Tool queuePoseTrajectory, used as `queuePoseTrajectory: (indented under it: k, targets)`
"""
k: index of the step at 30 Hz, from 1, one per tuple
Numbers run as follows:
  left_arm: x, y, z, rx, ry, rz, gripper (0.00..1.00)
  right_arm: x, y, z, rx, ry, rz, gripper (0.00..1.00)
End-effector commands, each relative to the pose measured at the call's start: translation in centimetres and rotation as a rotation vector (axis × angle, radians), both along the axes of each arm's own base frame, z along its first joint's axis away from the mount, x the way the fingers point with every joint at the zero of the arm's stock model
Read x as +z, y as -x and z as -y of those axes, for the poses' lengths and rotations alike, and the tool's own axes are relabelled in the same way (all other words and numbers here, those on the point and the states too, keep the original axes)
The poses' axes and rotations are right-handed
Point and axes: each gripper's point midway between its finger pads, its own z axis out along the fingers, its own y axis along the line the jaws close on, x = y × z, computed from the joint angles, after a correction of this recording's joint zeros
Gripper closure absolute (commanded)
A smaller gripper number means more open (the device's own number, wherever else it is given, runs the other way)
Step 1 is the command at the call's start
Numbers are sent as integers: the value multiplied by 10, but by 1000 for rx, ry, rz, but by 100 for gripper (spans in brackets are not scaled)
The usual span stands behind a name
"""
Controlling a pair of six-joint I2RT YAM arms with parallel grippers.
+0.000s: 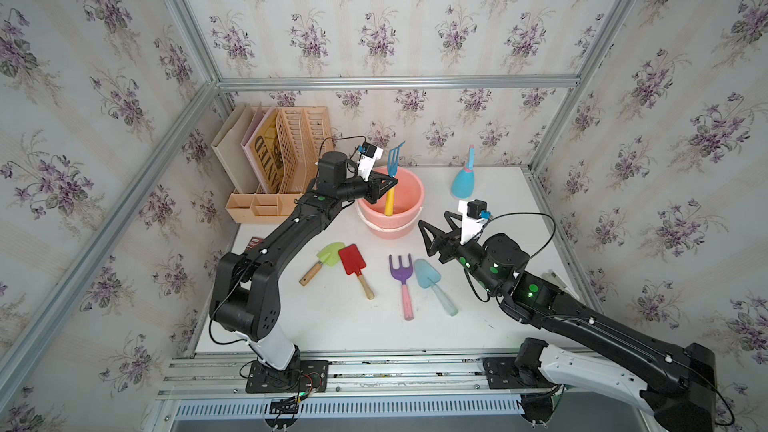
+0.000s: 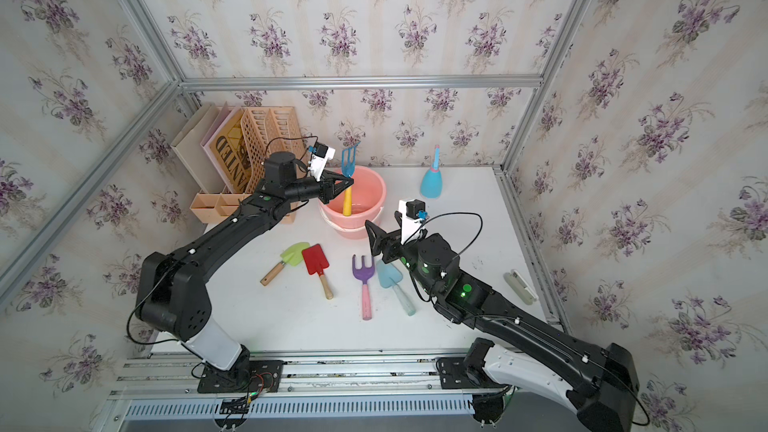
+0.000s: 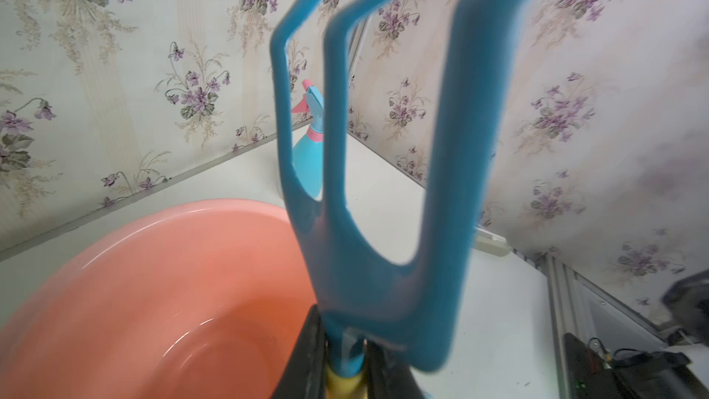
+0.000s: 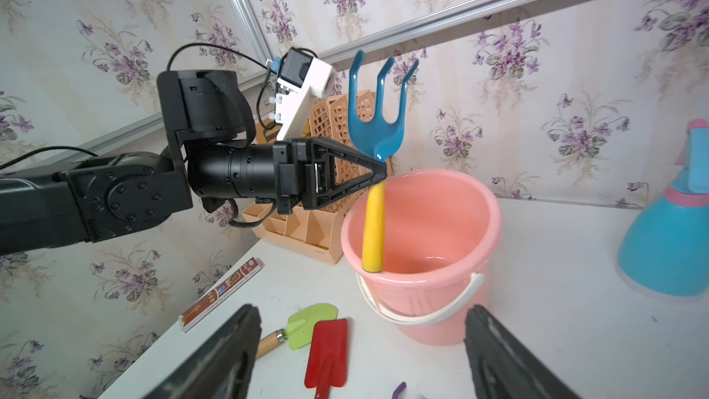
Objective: Organize the gardening tools
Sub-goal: Place the gardening tool in the container.
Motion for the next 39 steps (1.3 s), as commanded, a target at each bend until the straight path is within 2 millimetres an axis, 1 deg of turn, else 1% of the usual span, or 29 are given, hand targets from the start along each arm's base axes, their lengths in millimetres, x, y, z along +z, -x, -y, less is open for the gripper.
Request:
queuePoseTrajectory:
  k: [1,5,9,16,21,27,28,30,33,35,38,39]
  targets:
    - [16,-26,-1,40,-4,155,100,-2,-2,10,-46,19,0,13]
    - [7,-38,1,55,-16,191,100,-3,-1,12,-52,17,-3,13]
    - [-11,-42,-2,83,-26,210,100,-5,-2,12,-55,22,-4,12]
    - [-41,-57,-1,118,-53,238,100,-6,-6,1,-32,26,-5,12]
    - [-49,-67,4,114,-25,248,100,-5,-7,-1,-31,27,-5,12]
    - [-64,-74,8,104,-14,232,100,-6,-6,5,-49,28,-10,12]
    - [-65,-75,9,100,-15,231,96,-6,-6,5,-49,28,-10,12]
    - [-67,-75,10,95,-16,230,94,-7,-6,6,-50,31,-12,12]
    - [-68,-74,10,94,-24,228,86,-6,-7,6,-54,29,-11,12]
    - [-70,-74,10,96,-34,227,84,-6,-7,6,-55,29,-11,12]
    - [-72,-73,9,99,-51,232,77,-6,-7,6,-55,30,-11,12]
    - [-71,-73,9,101,-51,233,73,-6,-7,5,-55,29,-10,12]
